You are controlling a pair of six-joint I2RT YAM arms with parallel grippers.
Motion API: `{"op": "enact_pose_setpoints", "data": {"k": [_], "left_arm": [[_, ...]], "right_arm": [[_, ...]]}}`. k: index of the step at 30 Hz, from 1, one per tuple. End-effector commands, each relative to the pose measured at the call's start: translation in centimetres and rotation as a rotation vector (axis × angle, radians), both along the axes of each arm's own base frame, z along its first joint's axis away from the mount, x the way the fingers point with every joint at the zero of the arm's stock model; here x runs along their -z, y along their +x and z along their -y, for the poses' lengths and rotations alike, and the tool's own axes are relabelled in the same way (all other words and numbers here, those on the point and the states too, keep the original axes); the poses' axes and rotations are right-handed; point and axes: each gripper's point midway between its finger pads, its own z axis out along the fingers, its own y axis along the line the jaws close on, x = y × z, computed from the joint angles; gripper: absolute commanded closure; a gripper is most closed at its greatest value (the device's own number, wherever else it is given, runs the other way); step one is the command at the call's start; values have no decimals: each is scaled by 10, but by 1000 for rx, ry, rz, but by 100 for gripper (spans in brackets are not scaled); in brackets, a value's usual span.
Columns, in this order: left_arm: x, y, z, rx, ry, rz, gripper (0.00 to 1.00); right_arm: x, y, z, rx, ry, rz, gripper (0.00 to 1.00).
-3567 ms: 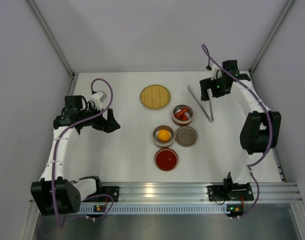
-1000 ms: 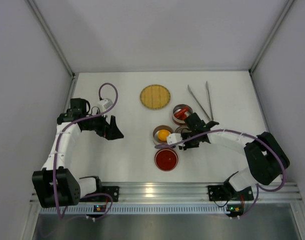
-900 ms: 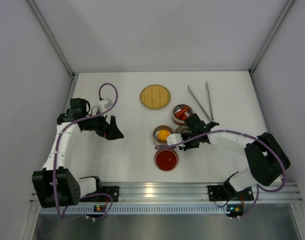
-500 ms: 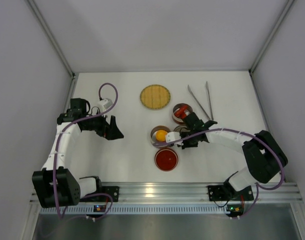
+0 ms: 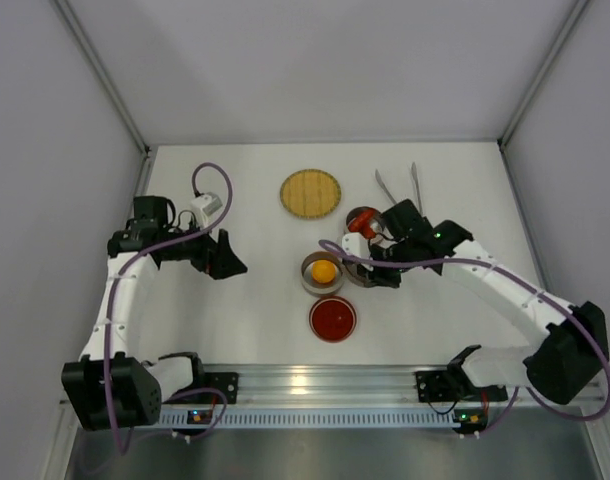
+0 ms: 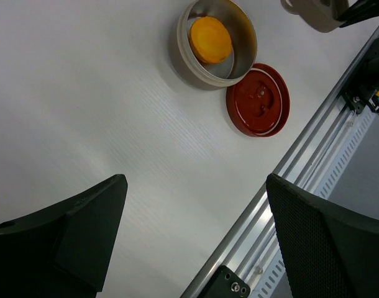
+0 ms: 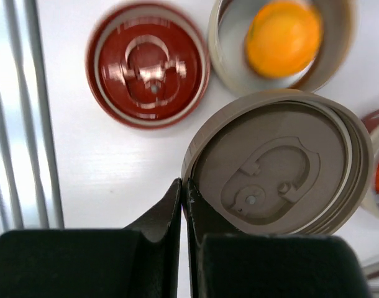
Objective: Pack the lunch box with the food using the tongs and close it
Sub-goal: Pick up the box lid from the center of the board.
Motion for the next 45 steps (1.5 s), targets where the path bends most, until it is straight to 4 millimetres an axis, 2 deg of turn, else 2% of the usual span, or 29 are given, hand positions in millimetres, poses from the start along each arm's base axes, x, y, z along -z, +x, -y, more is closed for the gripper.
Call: {"op": "enact_pose_setpoints", "data": {"k": [1,2,4,6,8,9,11,13,15,16,18,19,21,22,24,25,26,28,30,31,32,33,35,37,45], "left_arm": [[-39,7,8,32,-50,162,2],[-47,3,12,49,-67,199,2],[-54,0,16,76,-93,265,2],[-72,-14,24,129,-137,368,2],[-86,-16,28,161,-146,490,2],[-98,-21,28,166,-134,573,2],[-116,-18,28,178,-107,699,2],[-126,-20,28,218,-85,774,3],[-137,-33,35,292,-117,814,7],[-143,-39,37,294,-136,825,11],[-153,-33,40,276,-164,915,12],[-158,-40,45,255,-189,920,12],[-156,-39,50,267,-186,959,12],[-155,-42,61,297,-187,973,12],[-154,-40,71,324,-172,979,14],[-153,-46,83,372,-181,987,15],[-151,-36,85,337,-160,988,15],[-157,-36,101,350,-187,1015,16],[-159,-24,111,310,-194,1009,16],[-170,-28,122,326,-235,1038,16],[-171,-23,126,309,-235,1042,16],[-168,-24,140,336,-243,1042,17],[-173,-21,150,337,-241,1089,18],[-169,-16,164,355,-219,1107,20],[-184,1,183,295,-200,1181,25]], "right_arm": [[-72,-28,-21,5,207,-82,100],[-95,-34,-28,10,282,-99,100],[-122,-40,-33,10,370,-96,100],[-145,-48,-40,6,449,-124,100],[-161,-55,-42,-8,501,-151,100],[-164,-56,-43,-10,511,-163,100],[-169,-59,-42,-14,530,-175,100],[-170,-58,-43,-15,538,-165,100],[-176,-57,-43,-18,550,-141,100],[-178,-57,-43,-18,554,-135,100],[-190,-54,-45,-18,579,-111,100],[-196,-52,-46,-18,590,-99,100],[-211,-47,-49,-17,619,-76,100],[-214,-44,-50,-13,623,-74,100],[-227,-43,-52,-15,652,-70,100],[-233,-40,-53,-13,667,-61,100],[-240,-41,-55,-15,686,-80,100],[-252,-36,-57,-17,724,-75,100],[-261,-36,-60,-25,749,-110,100],[-267,-32,-62,-26,758,-110,100],[-272,-32,-63,-27,767,-130,100],[-276,-33,-63,-32,776,-136,100],[-286,-31,-64,-38,798,-153,100],[-290,-31,-64,-39,808,-159,100],[-293,-36,-64,-56,827,-188,100]]}}
